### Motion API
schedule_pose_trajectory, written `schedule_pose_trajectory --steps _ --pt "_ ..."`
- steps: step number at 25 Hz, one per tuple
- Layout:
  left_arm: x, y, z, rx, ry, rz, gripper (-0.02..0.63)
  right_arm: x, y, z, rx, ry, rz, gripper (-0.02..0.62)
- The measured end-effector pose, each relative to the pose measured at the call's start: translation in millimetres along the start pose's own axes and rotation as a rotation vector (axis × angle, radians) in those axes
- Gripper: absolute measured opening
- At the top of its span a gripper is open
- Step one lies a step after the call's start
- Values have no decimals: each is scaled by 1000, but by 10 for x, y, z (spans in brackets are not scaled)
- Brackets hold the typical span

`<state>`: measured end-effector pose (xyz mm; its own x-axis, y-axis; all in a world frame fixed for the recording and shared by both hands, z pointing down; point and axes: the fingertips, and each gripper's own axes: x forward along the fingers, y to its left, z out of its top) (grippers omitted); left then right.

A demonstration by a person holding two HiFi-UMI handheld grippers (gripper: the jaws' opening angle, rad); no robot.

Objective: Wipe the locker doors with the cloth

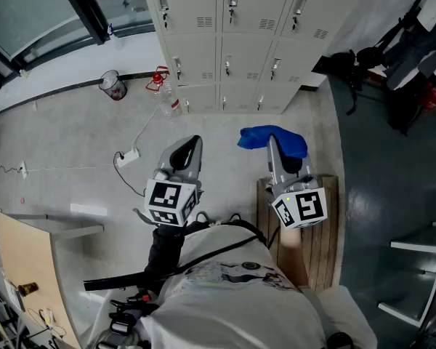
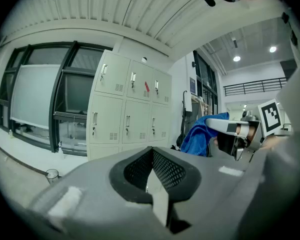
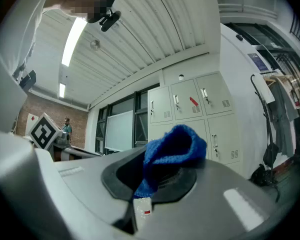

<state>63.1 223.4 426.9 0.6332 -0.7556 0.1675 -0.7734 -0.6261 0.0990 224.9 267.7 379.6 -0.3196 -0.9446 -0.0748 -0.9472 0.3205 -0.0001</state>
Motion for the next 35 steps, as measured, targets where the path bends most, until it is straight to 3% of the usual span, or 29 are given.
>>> schedule_pose_trajectory --steps 10,19,26,35 --pt "-74 190 -63 -16 16 -15 -5 166 176 -59 6 16 3 21" --pt "-258 639 -130 -28 22 -8 -5 548 580 -62 76 -21 79 23" --pt "-526 1229 -387 -55 61 55 -5 1185 829 -178 115 -18 85 23" --pt "-115 1931 -211 -58 47 114 -5 2421 495 76 8 -50 106 23"
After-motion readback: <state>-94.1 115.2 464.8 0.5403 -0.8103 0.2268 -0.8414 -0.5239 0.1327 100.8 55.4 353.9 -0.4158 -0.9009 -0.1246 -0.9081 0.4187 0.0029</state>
